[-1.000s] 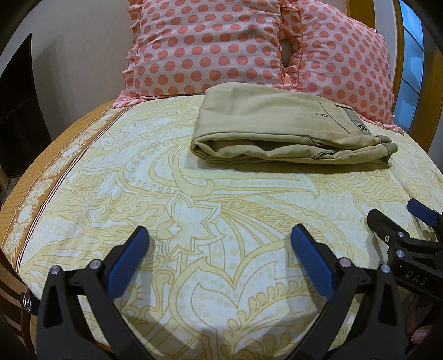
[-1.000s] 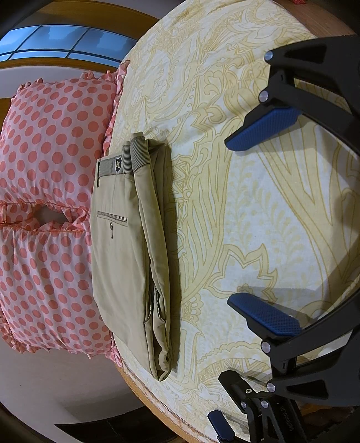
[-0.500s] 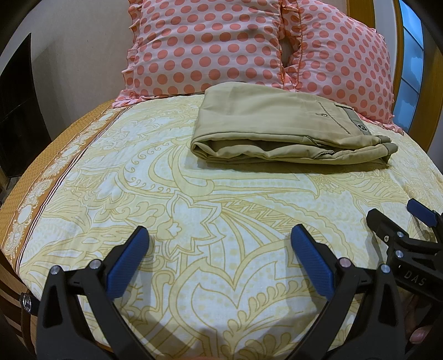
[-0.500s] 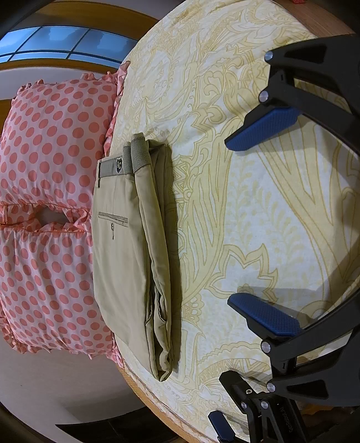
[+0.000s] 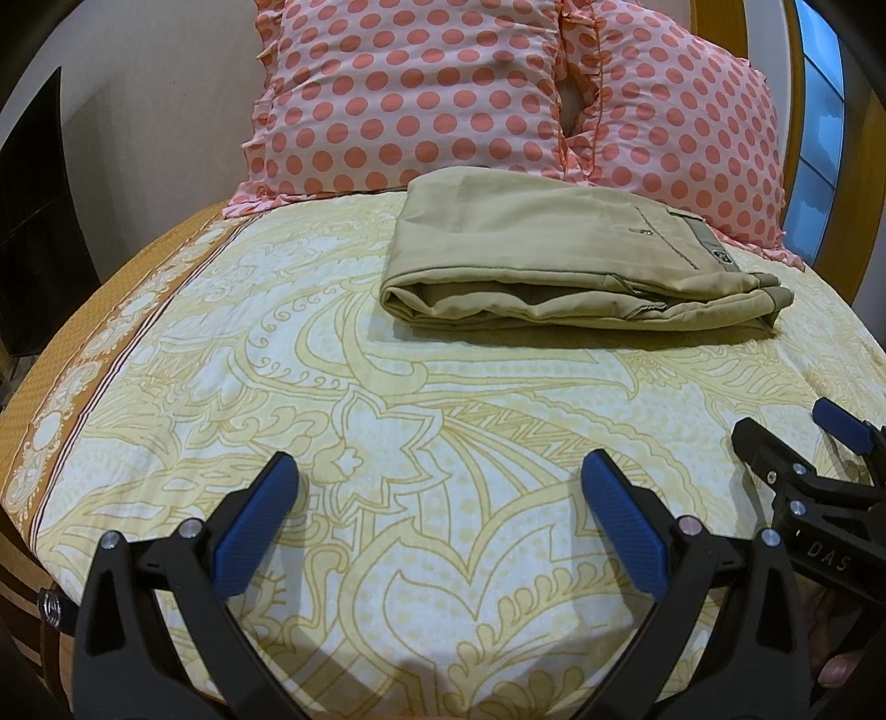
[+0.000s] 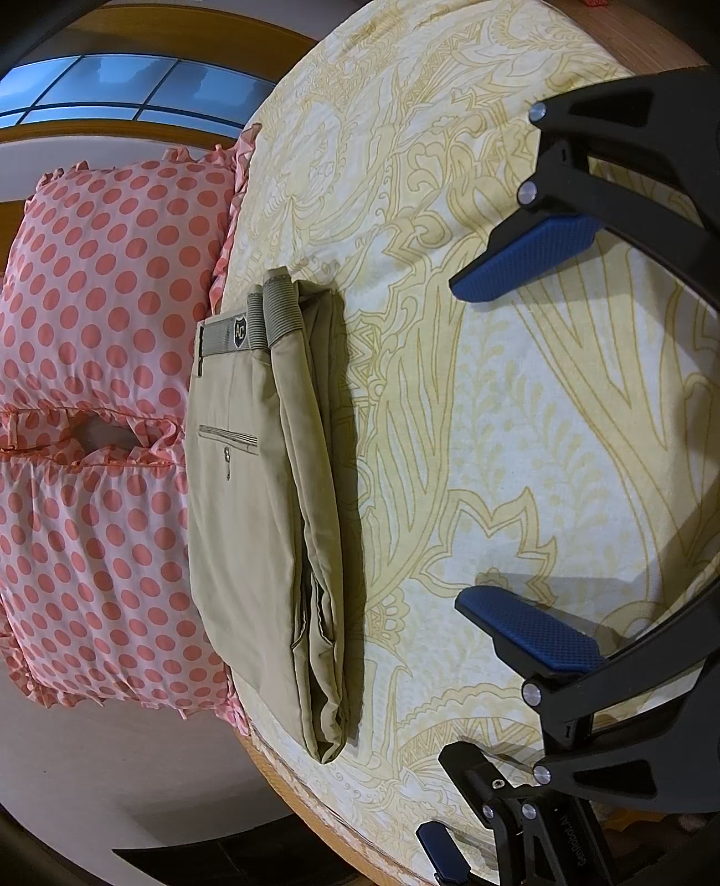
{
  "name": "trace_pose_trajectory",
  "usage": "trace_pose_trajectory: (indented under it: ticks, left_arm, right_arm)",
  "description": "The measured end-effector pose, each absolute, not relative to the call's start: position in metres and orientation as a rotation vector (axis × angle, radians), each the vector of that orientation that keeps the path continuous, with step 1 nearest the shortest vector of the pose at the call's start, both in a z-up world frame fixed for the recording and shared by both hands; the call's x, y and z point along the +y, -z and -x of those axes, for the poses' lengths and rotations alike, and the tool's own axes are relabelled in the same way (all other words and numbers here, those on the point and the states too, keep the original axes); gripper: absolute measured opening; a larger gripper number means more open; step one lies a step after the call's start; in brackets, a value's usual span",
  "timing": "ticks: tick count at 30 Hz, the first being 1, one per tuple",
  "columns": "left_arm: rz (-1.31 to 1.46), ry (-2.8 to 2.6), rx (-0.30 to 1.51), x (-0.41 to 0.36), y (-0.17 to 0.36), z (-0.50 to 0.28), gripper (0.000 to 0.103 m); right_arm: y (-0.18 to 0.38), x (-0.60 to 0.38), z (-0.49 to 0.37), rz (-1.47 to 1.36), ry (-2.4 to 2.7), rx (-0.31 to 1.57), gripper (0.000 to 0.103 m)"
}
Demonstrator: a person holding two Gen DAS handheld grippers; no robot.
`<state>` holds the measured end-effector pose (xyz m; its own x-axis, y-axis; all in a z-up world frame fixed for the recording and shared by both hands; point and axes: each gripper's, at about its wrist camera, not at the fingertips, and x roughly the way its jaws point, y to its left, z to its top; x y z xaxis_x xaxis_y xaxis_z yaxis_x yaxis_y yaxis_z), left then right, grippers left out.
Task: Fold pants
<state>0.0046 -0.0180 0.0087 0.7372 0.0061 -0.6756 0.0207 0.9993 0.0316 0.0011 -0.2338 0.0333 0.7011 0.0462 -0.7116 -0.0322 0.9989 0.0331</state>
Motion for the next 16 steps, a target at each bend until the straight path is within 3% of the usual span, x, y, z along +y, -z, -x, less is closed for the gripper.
trace_pose_trajectory:
  ticks: [16]
  left_arm:
    - [-0.04,0.011,0.74,-0.0173,-0.0089,-0.0053,0.101]
  right_arm:
    - [-0.0329,-0.2334,-0.0014,-0.019,-0.042,0.79,0.102]
